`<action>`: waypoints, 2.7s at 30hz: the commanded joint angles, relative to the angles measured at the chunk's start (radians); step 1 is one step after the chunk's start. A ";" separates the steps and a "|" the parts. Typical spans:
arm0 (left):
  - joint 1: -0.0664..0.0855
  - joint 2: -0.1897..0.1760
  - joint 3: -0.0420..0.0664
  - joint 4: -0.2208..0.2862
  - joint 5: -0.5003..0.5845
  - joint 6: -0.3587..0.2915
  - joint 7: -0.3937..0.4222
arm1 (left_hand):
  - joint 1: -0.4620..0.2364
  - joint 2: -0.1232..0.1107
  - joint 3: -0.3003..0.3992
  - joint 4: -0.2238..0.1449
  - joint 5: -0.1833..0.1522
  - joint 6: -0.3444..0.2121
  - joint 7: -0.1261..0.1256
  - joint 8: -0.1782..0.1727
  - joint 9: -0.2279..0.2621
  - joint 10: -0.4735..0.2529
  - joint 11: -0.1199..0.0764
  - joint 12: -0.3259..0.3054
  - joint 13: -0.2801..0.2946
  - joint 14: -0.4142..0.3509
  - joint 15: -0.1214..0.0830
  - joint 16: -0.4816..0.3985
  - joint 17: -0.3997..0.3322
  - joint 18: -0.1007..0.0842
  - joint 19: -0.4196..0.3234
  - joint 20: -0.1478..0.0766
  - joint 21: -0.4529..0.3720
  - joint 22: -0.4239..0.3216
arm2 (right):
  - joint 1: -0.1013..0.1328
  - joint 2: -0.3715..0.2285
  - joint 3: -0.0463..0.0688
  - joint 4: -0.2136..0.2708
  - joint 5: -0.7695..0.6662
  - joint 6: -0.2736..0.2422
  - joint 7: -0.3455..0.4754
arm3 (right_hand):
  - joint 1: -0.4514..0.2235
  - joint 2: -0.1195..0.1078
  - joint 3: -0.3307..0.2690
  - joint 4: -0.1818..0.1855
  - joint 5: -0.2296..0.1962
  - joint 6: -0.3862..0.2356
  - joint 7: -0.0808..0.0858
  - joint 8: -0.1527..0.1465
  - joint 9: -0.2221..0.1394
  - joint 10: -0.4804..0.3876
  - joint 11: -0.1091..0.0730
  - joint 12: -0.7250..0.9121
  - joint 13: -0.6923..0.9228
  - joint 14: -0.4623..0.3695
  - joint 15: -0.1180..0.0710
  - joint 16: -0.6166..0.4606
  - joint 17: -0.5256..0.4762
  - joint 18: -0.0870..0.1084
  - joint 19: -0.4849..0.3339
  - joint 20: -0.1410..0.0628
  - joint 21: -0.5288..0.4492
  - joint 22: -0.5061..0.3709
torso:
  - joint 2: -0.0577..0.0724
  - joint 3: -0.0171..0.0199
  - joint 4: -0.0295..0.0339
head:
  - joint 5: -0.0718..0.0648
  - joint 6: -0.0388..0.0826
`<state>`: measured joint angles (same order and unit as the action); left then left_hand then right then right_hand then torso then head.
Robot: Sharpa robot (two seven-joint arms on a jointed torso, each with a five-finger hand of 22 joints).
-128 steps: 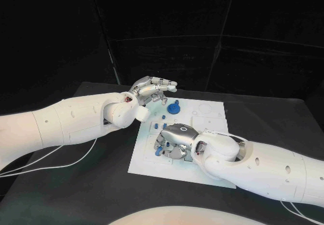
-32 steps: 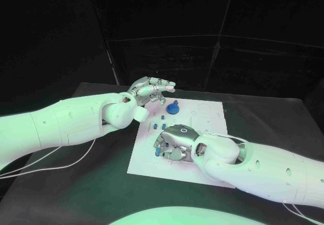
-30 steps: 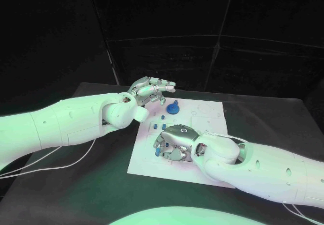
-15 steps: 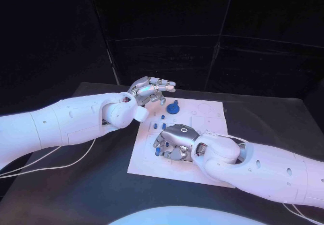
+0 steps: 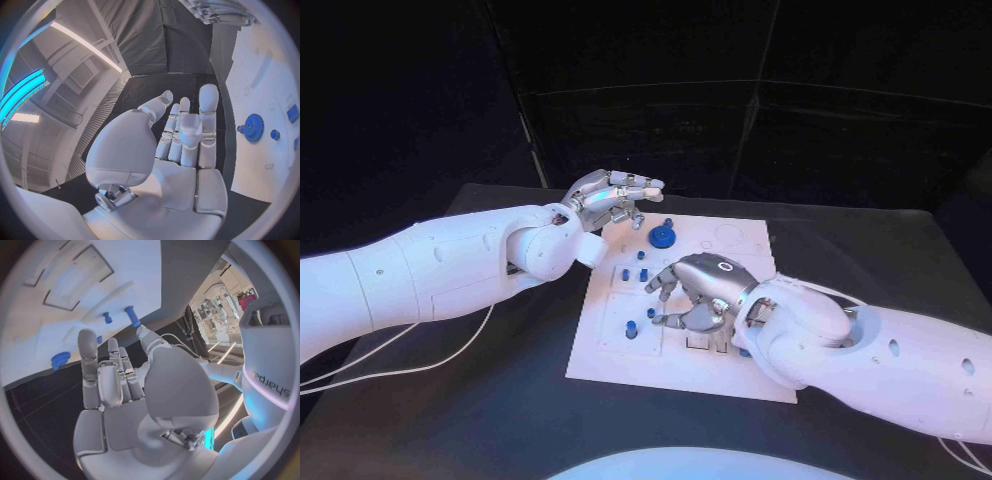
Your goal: Assemble the parts on the task board
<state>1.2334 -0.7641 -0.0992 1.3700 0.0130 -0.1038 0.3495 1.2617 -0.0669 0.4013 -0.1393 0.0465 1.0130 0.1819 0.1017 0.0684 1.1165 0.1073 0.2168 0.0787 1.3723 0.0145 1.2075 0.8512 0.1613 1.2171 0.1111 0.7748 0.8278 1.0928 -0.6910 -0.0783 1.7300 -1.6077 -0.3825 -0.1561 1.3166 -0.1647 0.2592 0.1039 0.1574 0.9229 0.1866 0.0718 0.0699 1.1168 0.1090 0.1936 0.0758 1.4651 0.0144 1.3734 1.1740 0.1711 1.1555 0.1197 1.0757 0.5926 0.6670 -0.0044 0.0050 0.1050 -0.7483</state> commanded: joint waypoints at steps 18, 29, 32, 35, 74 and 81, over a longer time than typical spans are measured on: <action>0.001 -0.022 -0.018 0.008 0.002 -0.006 0.026 | 0.001 0.010 -0.007 -0.001 0.003 -0.007 0.002 0.000 0.000 -0.007 -0.001 0.005 0.002 -0.003 0.004 0.006 -0.002 0.014 -0.002 0.007 -0.003 0.000 | 0.032 -0.339 0.029 0.145 0.413 -0.122 -0.311 | -0.015 0.064 -0.222 0.103 0.220 0.058 -0.070 0.180 0.053 0.203 -0.078 0.932 0.921 0.073 -0.055 0.127 0.217 -0.039 0.104 -0.054 0.142 0.224 | -0.012 -0.0051 -0.0243 | -0.140 0.012; 0.001 -0.034 -0.020 0.022 0.002 -0.009 0.030 | -0.001 0.010 -0.009 0.001 0.003 -0.007 0.002 0.002 0.001 -0.006 -0.001 0.007 0.002 -0.002 0.004 0.007 -0.001 0.014 -0.002 0.008 -0.003 0.000 | -0.035 -0.368 -0.002 0.169 0.277 -0.083 -0.398 | -0.038 0.054 -0.306 0.155 0.194 0.026 -0.072 0.232 0.068 0.202 -0.077 0.979 0.992 0.075 -0.054 0.133 0.231 -0.040 0.103 -0.052 0.146 0.232 | -0.015 -0.0054 -0.0365 | -0.146 -0.013; 0.001 -0.036 -0.020 0.024 0.002 -0.010 0.029 | -0.002 0.011 -0.009 0.003 0.003 -0.007 0.002 0.002 0.001 -0.006 -0.001 0.008 0.002 -0.002 0.004 0.008 0.000 0.014 -0.002 0.008 -0.004 0.000 | -0.050 -0.366 -0.008 0.172 0.239 -0.081 -0.399 | -0.036 0.052 -0.321 0.164 0.191 0.020 -0.072 0.242 0.071 0.200 -0.077 0.981 0.998 0.074 -0.054 0.133 0.231 -0.039 0.100 -0.052 0.144 0.229 | -0.015 -0.0052 -0.0347 | -0.145 -0.014; 0.001 -0.038 -0.020 0.026 0.002 -0.010 0.029 | -0.002 0.011 -0.009 0.003 0.003 -0.007 0.002 0.002 0.001 -0.006 -0.001 0.008 0.002 -0.002 0.004 0.008 0.000 0.014 -0.002 0.008 -0.004 0.000 | -0.057 -0.360 -0.010 0.172 0.211 -0.079 -0.394 | -0.035 0.051 -0.332 0.170 0.190 0.017 -0.073 0.250 0.073 0.200 -0.077 0.985 1.005 0.074 -0.054 0.134 0.232 -0.039 0.100 -0.052 0.144 0.229 | -0.015 -0.0051 -0.0336 | -0.145 -0.015; 0.000 -0.043 -0.021 0.027 0.002 -0.002 0.023 | -0.013 0.018 -0.017 0.016 0.003 -0.009 0.002 0.005 0.001 -0.011 0.000 0.014 0.003 -0.003 0.005 0.010 -0.002 0.014 -0.001 0.009 -0.007 -0.003 | -0.095 -0.284 -0.013 0.129 0.135 0.000 -0.398 | -0.048 0.079 -0.388 0.187 0.174 0.009 -0.078 0.303 0.086 0.248 -0.082 1.059 1.105 0.079 -0.057 0.143 0.256 -0.041 0.103 -0.054 0.150 0.240 | -0.014 -0.0057 -0.0349 | -0.134 -0.023; 0.000 -0.046 -0.021 0.028 0.002 0.002 0.021 | -0.015 0.018 -0.018 0.017 0.003 -0.010 0.002 0.006 0.001 -0.012 0.000 0.014 0.003 -0.003 0.005 0.010 -0.002 0.014 -0.002 0.009 -0.008 -0.004 | -0.111 -0.261 -0.013 0.107 0.124 0.012 -0.410 | -0.053 0.087 -0.393 0.187 0.175 0.010 -0.080 0.310 0.088 0.250 -0.082 1.064 1.112 0.078 -0.058 0.143 0.254 -0.040 0.101 -0.055 0.149 0.238 | -0.014 -0.0061 -0.0353 | -0.131 -0.023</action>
<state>1.2326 -0.8087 -0.1209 1.3957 0.0129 -0.1126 0.3621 1.2486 -0.0539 0.3858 -0.1238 0.0465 1.0093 0.1856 0.1017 0.0685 1.1094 0.1073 0.2247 0.0803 1.3724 0.0145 1.2113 0.8503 0.1613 1.2138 0.1144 0.7708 0.8259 0.9858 -0.9563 -0.0893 1.8408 -1.4671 -0.3936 -0.5545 1.2644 -0.0850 -0.1272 0.2889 0.3366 0.9408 0.1089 0.3770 0.1593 1.3598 0.0249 1.2545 1.1868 1.4685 -0.0360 1.5103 1.3074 0.1398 1.2565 0.0644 1.2196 0.8322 0.6531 -0.0103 -0.0300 -0.0266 -0.7706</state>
